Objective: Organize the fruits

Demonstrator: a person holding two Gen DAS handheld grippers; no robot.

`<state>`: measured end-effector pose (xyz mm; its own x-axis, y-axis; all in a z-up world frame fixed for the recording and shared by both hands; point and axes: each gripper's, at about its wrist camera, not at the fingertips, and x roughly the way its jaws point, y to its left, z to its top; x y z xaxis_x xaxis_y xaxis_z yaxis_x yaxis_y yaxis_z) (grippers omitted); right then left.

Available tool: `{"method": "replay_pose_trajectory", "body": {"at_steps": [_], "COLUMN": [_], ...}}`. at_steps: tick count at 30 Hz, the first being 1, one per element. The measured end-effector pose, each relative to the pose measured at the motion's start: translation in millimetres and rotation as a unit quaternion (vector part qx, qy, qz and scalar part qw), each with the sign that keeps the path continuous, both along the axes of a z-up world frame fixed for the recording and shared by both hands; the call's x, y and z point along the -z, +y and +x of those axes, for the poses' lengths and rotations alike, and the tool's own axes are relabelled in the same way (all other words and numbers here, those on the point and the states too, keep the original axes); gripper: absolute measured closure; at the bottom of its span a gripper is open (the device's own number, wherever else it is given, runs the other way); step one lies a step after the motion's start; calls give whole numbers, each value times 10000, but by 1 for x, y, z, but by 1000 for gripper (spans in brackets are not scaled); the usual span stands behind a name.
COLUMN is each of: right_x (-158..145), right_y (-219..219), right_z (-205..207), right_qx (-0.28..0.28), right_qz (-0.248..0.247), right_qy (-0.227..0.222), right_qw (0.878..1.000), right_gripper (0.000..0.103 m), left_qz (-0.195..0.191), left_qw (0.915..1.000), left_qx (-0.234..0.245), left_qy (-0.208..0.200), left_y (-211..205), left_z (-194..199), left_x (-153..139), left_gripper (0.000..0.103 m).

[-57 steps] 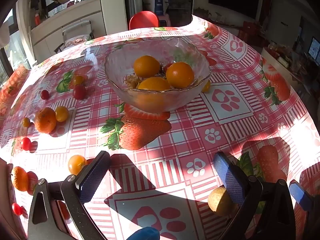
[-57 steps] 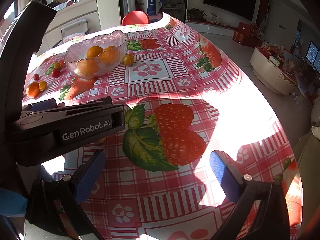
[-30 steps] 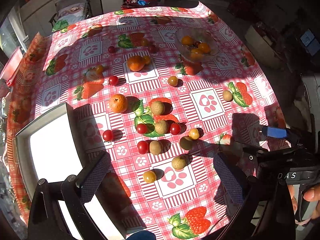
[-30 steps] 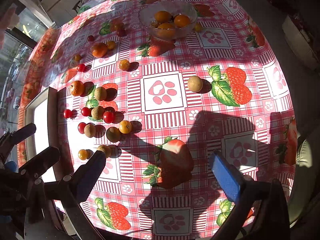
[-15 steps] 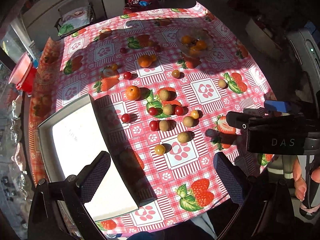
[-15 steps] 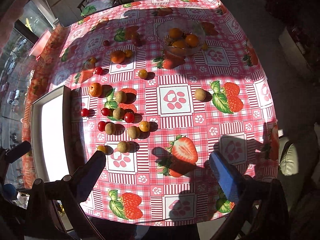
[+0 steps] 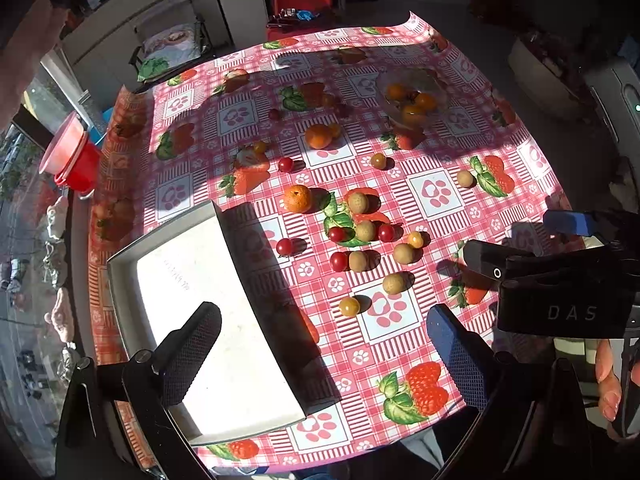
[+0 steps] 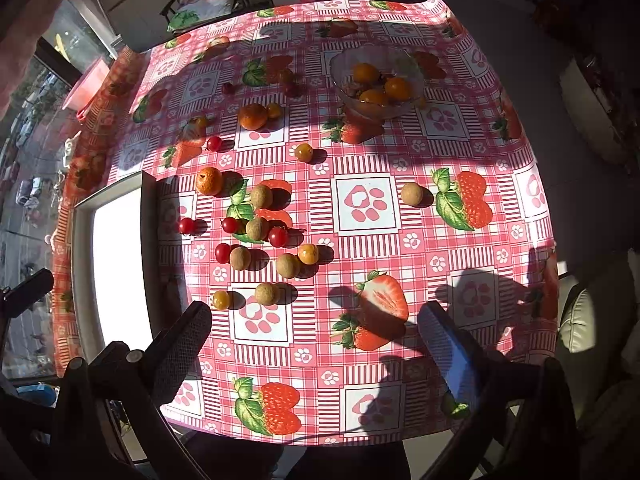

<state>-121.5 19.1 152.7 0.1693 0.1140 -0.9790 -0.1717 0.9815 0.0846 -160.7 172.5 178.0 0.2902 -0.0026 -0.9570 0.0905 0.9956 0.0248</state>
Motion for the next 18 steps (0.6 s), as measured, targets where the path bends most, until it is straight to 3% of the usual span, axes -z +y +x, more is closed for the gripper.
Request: {"method": "replay_pose_trajectory", "body": {"at_steps": [18], "right_x": [-3], "right_y": [6], "right_z": [6], "right_qx": [-82], "right_qz": [-24], "right_qy": [-10], "right_qw": [10000], "right_gripper": [0], "left_qz": [32], "left_qw": [9999], "left_qx": [-139], "left_qy": [62], "left_y": [3], "left_z": [3], "left_x": [2], "left_gripper": [0]}}
